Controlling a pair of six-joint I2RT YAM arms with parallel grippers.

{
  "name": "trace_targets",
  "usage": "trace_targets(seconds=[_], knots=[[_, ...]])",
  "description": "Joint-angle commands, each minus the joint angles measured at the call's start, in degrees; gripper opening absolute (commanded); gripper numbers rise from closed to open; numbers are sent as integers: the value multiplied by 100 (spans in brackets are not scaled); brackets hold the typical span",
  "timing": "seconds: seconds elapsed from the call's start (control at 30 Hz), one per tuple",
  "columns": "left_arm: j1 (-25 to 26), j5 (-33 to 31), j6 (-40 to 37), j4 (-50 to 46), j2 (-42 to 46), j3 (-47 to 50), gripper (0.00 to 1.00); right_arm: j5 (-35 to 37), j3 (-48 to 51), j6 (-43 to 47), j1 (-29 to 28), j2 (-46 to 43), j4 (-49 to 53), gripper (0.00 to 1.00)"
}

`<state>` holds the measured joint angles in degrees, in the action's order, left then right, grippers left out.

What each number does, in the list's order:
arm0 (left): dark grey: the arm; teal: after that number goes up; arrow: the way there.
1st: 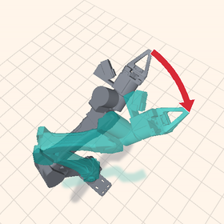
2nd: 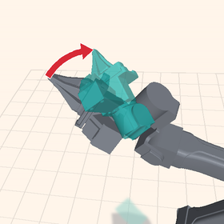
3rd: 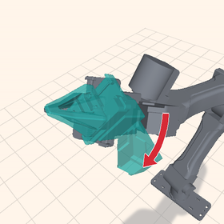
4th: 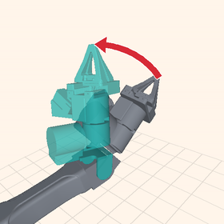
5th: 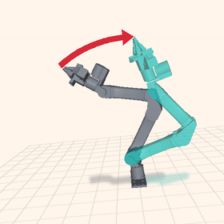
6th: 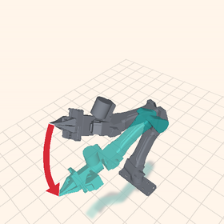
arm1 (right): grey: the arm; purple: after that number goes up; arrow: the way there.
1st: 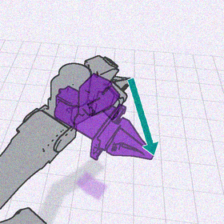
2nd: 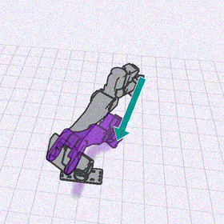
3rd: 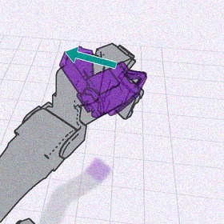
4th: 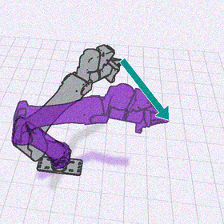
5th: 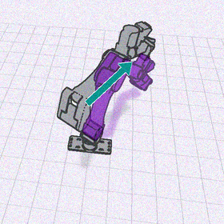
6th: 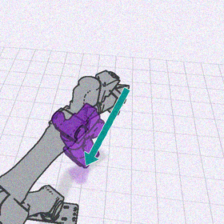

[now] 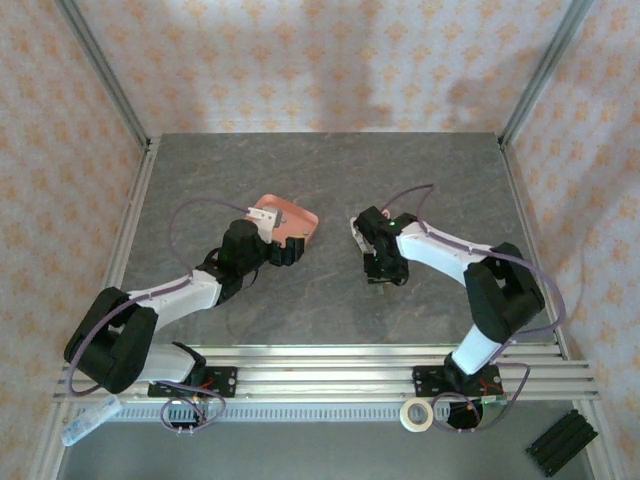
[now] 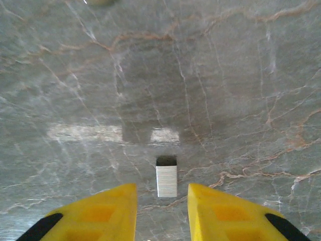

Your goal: Load the staples into the stapler

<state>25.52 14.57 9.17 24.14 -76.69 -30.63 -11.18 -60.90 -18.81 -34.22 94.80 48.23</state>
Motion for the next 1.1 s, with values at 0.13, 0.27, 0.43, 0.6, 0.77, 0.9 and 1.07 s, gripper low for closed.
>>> trace_targets(seconds=[0.13,0.27,0.43,0.6,0.77,0.9,1.07], knots=[[28,101,35,140,-259,-22,92,-27,-100,144,-58,279,273,30],[23,129,119,263,-313,37,92,34,-188,200,-93,397,293,29],[31,101,147,280,-316,49,92,208,-397,216,-105,585,383,26],[27,114,84,223,-327,8,92,324,-489,207,-116,756,495,25],[30,149,85,231,-380,-12,92,382,-510,167,-114,799,530,25],[25,152,91,228,-399,5,92,384,-475,144,-120,785,532,25],[31,167,94,258,-426,13,92,271,-444,120,-120,934,469,25]])
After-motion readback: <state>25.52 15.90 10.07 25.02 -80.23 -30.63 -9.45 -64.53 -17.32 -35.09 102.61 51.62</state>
